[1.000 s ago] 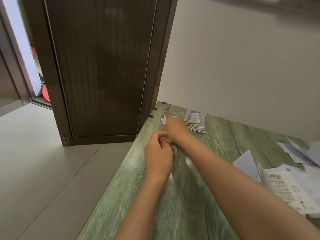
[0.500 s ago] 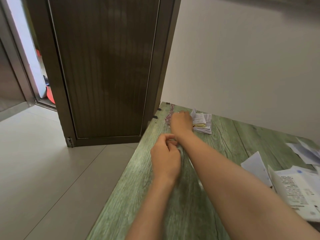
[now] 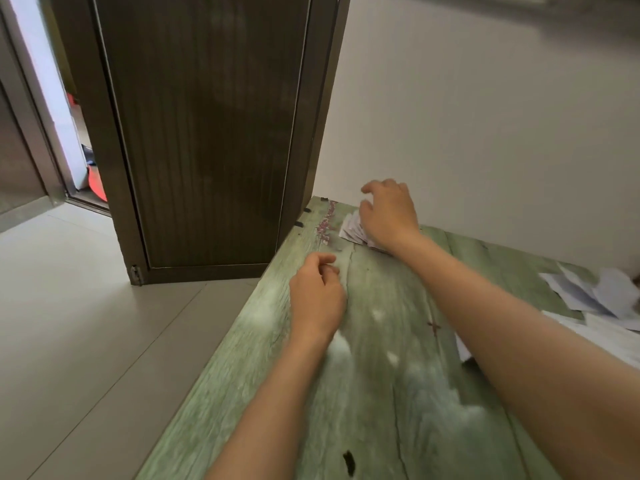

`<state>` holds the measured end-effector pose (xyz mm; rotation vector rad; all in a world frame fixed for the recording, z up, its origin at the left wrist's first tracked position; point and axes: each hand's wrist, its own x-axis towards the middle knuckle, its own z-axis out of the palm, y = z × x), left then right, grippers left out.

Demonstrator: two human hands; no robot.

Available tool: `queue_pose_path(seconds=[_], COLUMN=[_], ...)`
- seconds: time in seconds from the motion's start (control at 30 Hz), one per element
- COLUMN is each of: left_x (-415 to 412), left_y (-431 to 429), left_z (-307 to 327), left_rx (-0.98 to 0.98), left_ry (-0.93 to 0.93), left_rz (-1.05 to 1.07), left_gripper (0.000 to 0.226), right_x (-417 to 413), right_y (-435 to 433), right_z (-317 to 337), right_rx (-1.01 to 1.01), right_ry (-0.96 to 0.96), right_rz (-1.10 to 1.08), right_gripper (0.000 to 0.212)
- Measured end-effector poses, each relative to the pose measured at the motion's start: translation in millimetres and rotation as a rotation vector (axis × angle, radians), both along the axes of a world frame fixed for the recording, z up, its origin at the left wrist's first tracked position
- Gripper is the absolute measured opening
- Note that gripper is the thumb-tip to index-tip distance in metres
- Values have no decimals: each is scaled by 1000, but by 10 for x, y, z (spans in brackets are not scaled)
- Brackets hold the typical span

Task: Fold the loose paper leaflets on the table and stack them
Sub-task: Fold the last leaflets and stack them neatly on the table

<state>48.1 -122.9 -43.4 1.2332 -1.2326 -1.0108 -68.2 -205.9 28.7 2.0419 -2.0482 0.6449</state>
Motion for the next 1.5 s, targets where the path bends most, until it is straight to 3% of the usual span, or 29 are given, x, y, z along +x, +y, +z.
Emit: queue_pose_path(seconds=[0.13, 0.27, 0.4, 0.43, 0.53, 0.77, 0.9, 0.97, 1.0, 1.07, 1.13, 1.23, 1.3, 1.4, 1.5], left_x=[-80, -437, -907, -1046, -1256, -1394, -1402, -1396, -1391, -1374, -1361, -1357, -1345, -1280, -1181], left_y=[153, 400, 787, 909, 1062, 1061, 1056, 1034, 1028, 1025, 1054, 1171, 1211, 1201, 1167], left_z=[70, 219, 332, 355, 294, 218, 231, 239, 247, 251, 283, 360, 354, 319, 348], left_rx=[-43, 9, 97, 121, 136, 68, 53, 106, 122, 84, 23, 2, 1, 37, 200], left_ry=[-142, -266, -263, -280, -432, -544, -411, -294, -258, -281, -317, -326, -295, -138, 114], left_rz=[35, -112, -292, -337, -344, -235, -239, -257, -257, -262, -313, -441, -442, -299, -313], left_gripper=[24, 21, 44, 58, 82, 37, 22, 16, 12, 10, 11, 42, 44, 11, 30], right_x=[-446, -961, -1216, -1305, -1399, -1422, -1452, -1439, -1415, -1376, -1305, -1145, -1054, -937, -803], right_y=[534, 1206, 1720, 1851, 2081, 2274, 2170, 2127, 2126, 2108, 2088, 2087, 2106, 2206, 2322], right_z=[516, 740, 627, 593, 377, -81, -196, -275, -288, -344, -347, -298, -296, -316, -320], right_rx=[25, 197, 374, 369, 365, 374, 355, 344, 310, 263, 241, 242, 209, 59, -1], right_ry=[-242, -393, -509, -508, -502, -611, -760, -850, -890, -967, -1051, -1234, -1295, -1317, -1249], right_rz=[-5, -114, -194, -229, -323, -471, -477, -461, -451, -432, -413, -366, -324, -260, -158], right_gripper=[30, 25, 22, 23, 28, 36, 39, 13, 12, 23, 17, 45, 54, 30, 17])
